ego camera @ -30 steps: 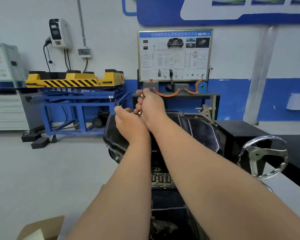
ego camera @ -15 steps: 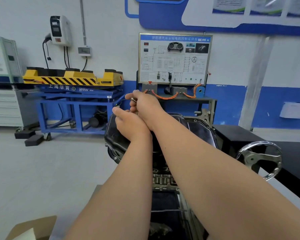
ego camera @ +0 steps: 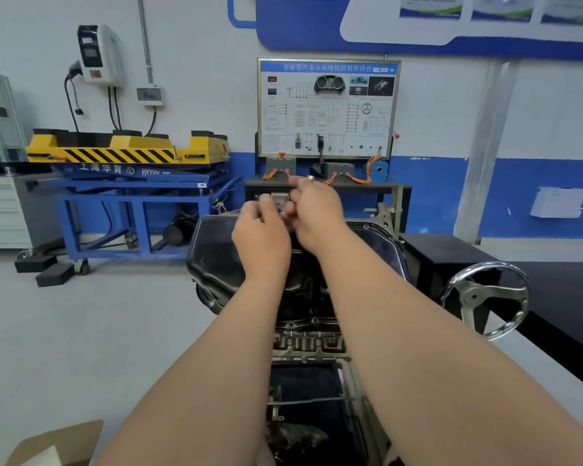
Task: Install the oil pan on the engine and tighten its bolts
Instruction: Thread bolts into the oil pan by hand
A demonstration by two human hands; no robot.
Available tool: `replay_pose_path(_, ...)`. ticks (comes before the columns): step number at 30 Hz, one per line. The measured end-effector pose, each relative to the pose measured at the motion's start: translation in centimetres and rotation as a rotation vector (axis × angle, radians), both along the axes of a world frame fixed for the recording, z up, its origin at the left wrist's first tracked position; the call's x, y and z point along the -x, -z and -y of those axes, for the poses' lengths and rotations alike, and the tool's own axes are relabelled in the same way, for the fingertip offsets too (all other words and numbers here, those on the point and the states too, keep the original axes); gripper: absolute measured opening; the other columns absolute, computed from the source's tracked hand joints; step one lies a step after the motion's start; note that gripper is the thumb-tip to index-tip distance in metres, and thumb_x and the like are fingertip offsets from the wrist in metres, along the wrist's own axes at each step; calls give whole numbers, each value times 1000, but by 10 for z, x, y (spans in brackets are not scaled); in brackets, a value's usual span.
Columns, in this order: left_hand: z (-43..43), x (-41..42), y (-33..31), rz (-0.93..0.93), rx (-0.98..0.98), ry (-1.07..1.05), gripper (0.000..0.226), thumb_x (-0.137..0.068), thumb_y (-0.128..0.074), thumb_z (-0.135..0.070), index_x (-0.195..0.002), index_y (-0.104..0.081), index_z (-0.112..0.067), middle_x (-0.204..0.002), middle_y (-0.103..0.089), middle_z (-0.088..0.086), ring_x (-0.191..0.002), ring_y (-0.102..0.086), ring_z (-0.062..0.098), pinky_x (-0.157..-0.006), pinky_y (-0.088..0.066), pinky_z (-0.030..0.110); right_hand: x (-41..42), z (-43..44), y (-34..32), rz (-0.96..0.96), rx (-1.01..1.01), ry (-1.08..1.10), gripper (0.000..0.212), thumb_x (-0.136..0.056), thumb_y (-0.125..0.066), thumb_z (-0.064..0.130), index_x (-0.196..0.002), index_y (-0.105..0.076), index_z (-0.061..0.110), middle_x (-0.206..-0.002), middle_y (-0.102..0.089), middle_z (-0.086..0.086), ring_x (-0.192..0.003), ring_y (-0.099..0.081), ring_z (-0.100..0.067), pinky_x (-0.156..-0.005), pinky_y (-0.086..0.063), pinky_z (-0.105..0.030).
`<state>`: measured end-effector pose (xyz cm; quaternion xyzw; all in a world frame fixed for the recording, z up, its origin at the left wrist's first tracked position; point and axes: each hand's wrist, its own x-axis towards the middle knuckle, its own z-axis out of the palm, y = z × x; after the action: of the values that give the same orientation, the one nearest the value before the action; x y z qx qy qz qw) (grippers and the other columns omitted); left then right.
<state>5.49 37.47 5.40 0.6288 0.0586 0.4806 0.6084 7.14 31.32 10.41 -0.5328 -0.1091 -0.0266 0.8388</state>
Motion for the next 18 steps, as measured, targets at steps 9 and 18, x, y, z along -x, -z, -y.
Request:
replay_pose_path(9, 32, 4, 10, 61, -1441, -193, 26, -96, -48, -34, -90, -61, -11, -82, -67, 6, -76, -64, 33, -51, -38, 33, 6, 155, 53, -162, 254, 245, 34, -97, -36, 35, -71, -50, 18, -57, -41, 3, -49, -37, -14, -48, -42, -25)
replay_pose_path(18, 59, -4, 2, -455, -1444, -263, 37, -95, -34, -9, -131, -38, -17, -97, -62, 12, -75, -53, 34, -55, -29, 36, -1, 225, 143, -132, 688, 536, 31, -87, -56, 25, -63, -64, 7, -57, -57, -6, -56, -55, -21, -64, -55, -41)
